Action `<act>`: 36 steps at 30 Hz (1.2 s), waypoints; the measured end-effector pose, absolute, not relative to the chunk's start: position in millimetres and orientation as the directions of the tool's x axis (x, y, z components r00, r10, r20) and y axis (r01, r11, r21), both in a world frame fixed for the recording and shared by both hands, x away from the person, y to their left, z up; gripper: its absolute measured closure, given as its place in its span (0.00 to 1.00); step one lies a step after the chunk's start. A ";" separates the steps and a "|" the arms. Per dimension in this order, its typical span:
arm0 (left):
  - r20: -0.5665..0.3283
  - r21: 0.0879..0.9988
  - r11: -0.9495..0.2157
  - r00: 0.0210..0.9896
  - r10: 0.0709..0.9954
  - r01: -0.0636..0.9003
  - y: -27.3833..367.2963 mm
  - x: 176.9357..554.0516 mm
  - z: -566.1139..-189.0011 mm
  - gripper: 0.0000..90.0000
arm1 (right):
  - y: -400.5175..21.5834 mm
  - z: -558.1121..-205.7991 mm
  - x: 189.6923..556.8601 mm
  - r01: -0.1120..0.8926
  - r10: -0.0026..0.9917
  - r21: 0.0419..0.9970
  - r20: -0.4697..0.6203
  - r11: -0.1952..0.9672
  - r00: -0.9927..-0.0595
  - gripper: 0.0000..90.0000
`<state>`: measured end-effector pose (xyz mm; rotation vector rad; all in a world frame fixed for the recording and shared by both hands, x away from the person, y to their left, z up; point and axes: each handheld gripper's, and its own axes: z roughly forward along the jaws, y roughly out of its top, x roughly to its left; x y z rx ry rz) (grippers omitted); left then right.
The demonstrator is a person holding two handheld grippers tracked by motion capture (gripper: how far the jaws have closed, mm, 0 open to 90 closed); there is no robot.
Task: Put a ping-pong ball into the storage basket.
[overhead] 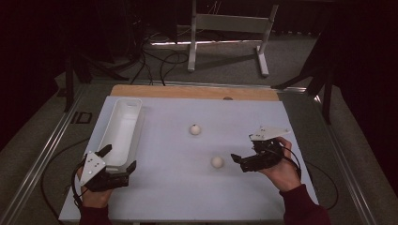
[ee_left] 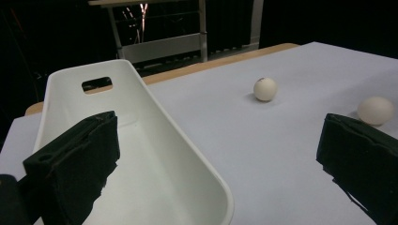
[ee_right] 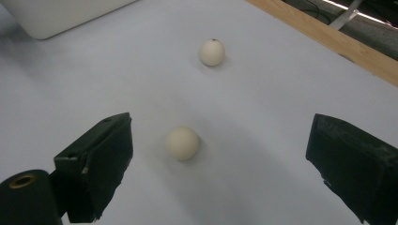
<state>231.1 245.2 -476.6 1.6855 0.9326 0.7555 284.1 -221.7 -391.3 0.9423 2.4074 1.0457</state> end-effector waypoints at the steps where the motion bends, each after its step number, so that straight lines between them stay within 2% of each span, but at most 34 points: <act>1: 0.044 0.959 -0.178 0.503 0.863 0.222 245.2 231.1 -476.6 0.01 | -220.5 -391.3 284.5 0.436 0.692 0.742 -0.051 0.509 -0.720 0.08; 36: 0.056 0.956 -0.188 0.493 0.868 0.223 244.4 231.0 -476.8 0.01 | -195.6 -408.1 302.5 0.451 0.649 0.668 -0.064 0.592 -0.758 0.08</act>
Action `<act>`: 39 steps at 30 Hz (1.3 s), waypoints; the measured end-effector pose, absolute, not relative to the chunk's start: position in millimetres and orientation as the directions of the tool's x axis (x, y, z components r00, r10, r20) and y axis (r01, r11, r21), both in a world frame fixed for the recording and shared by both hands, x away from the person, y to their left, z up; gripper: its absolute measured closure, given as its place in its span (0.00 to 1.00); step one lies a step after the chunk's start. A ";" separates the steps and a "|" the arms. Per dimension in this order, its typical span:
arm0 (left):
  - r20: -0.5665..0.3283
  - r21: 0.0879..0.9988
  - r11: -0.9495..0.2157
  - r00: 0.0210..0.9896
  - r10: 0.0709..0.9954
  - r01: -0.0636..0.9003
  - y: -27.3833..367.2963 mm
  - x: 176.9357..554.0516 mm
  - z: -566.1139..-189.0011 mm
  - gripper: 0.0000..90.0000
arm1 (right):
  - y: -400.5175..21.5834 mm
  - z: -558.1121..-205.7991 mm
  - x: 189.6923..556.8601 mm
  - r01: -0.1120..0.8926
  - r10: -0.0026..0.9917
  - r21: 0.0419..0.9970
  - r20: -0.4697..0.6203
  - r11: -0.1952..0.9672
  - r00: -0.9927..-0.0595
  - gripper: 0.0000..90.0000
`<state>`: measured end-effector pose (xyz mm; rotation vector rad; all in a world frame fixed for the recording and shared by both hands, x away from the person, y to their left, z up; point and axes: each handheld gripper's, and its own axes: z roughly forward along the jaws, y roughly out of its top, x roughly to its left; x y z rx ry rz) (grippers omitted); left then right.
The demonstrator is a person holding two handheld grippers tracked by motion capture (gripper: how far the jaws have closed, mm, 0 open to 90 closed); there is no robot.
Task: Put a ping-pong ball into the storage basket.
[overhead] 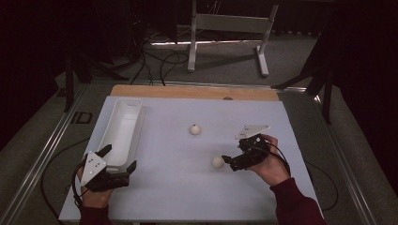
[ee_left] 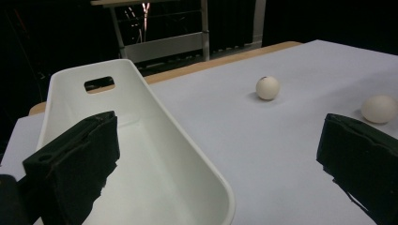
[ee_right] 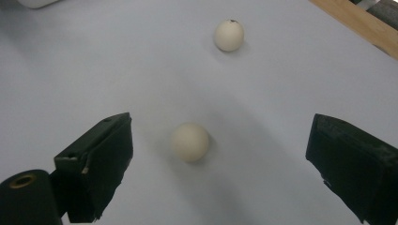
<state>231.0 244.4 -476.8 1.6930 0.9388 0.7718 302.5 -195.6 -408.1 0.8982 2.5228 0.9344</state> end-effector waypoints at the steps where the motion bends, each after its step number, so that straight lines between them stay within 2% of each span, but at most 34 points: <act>1: 0.056 0.956 -0.188 0.493 0.868 0.223 244.4 231.1 -476.8 0.00 | -195.0 -408.8 302.8 0.452 0.649 0.667 -0.064 0.593 -0.758 0.08; 39: 0.058 0.954 -0.194 0.497 0.866 0.226 243.7 231.2 -477.0 0.00 | -173.4 -438.0 316.6 0.474 0.616 0.594 -0.047 0.650 -0.786 0.08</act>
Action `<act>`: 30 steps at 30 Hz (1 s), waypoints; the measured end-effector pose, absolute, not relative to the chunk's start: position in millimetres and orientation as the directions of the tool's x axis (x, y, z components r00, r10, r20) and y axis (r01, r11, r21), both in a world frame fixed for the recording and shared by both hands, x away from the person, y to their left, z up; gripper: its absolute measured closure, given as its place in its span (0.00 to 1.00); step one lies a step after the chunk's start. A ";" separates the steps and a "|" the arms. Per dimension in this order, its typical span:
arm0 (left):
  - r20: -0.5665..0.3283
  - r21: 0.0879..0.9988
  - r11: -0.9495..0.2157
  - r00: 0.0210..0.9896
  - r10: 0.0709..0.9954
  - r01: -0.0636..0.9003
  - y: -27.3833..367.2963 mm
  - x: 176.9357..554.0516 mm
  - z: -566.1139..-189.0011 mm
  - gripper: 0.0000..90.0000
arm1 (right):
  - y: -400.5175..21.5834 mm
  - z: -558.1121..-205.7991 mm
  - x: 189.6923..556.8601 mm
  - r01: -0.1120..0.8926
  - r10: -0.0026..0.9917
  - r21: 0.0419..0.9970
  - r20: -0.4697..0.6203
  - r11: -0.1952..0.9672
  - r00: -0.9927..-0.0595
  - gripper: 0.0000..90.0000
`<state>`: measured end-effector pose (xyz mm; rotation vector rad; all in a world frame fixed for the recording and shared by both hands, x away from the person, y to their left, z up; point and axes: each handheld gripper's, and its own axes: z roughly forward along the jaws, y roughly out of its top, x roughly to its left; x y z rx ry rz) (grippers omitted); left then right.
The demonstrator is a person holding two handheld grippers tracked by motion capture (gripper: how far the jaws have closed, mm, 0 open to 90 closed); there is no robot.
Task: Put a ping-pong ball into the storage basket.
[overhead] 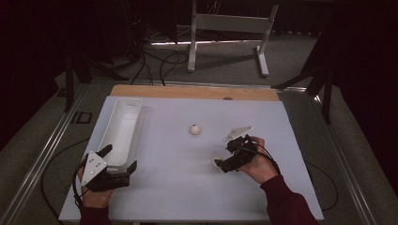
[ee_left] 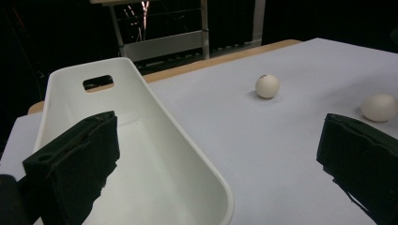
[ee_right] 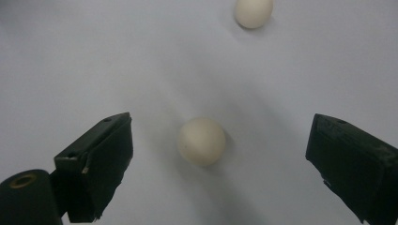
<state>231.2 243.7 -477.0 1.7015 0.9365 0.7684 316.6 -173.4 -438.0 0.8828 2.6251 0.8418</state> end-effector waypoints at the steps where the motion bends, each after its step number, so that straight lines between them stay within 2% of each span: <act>1: 0.059 0.954 -0.195 0.497 0.866 0.226 243.7 231.2 -477.0 0.00 | -172.8 -438.5 317.0 0.475 0.616 0.595 -0.044 0.649 -0.787 0.08; 30: 0.058 0.955 -0.193 0.495 0.867 0.226 244.1 231.0 -476.9 0.00 | -163.4 -454.6 327.1 0.494 0.610 0.546 -0.040 0.676 -0.791 0.08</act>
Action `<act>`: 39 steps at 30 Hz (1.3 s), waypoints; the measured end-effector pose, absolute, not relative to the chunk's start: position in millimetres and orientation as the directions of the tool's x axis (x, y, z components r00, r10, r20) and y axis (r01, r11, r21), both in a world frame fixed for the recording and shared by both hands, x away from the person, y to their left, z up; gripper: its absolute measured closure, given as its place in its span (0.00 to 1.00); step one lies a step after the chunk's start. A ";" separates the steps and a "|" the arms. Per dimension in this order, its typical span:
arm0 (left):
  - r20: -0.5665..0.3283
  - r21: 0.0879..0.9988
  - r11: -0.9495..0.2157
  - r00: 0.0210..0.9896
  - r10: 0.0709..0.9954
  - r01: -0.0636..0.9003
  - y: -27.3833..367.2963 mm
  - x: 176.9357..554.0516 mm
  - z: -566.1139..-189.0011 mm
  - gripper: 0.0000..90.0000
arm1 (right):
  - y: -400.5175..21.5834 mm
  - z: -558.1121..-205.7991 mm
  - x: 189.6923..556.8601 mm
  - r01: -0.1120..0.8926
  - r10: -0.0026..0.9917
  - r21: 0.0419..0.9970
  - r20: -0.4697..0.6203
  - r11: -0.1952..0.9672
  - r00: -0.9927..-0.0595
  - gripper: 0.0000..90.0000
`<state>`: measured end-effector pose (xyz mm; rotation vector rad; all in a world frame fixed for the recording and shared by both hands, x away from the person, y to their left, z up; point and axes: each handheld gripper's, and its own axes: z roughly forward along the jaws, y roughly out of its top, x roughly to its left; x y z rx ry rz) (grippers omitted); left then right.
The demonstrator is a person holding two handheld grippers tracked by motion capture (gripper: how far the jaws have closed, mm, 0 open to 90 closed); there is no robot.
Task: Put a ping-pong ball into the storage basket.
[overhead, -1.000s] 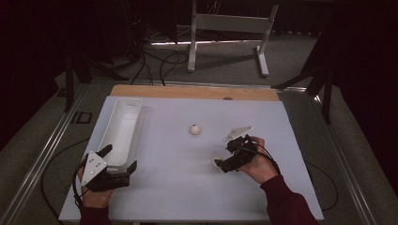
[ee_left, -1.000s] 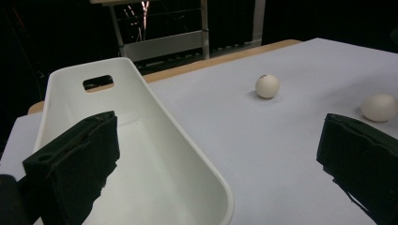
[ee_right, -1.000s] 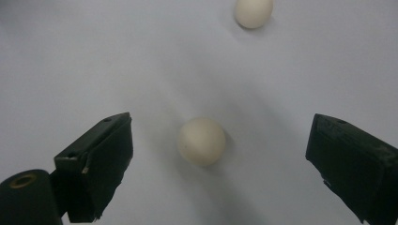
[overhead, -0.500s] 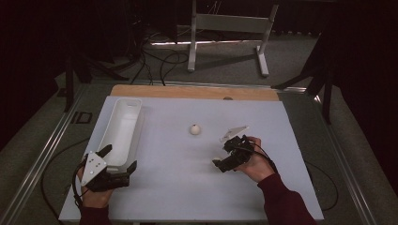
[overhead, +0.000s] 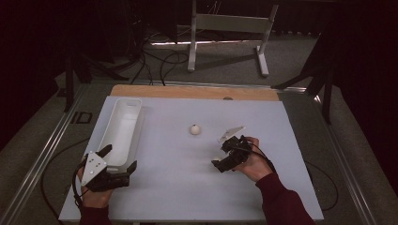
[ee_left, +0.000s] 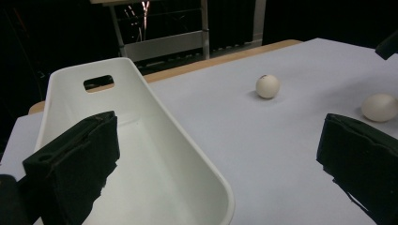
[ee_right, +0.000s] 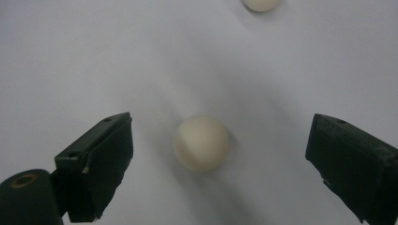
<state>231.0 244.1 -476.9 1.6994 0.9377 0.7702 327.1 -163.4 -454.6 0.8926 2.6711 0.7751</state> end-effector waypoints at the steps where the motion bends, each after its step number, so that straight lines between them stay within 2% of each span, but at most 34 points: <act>1: 0.057 0.955 -0.192 0.495 0.867 0.226 244.1 231.0 -476.9 0.00 | -163.1 -455.0 327.3 0.495 0.610 0.545 -0.039 0.676 -0.791 0.08; 24: 0.055 0.955 -0.189 0.490 0.870 0.227 244.5 230.8 -476.9 0.00 | -154.8 -466.3 329.4 0.501 0.602 0.509 -0.042 0.700 -0.797 0.09; 39: 0.057 0.956 -0.189 0.487 0.871 0.226 244.7 230.8 -476.8 0.00 | -153.7 -474.9 332.9 0.498 0.590 0.466 -0.067 0.731 -0.805 0.15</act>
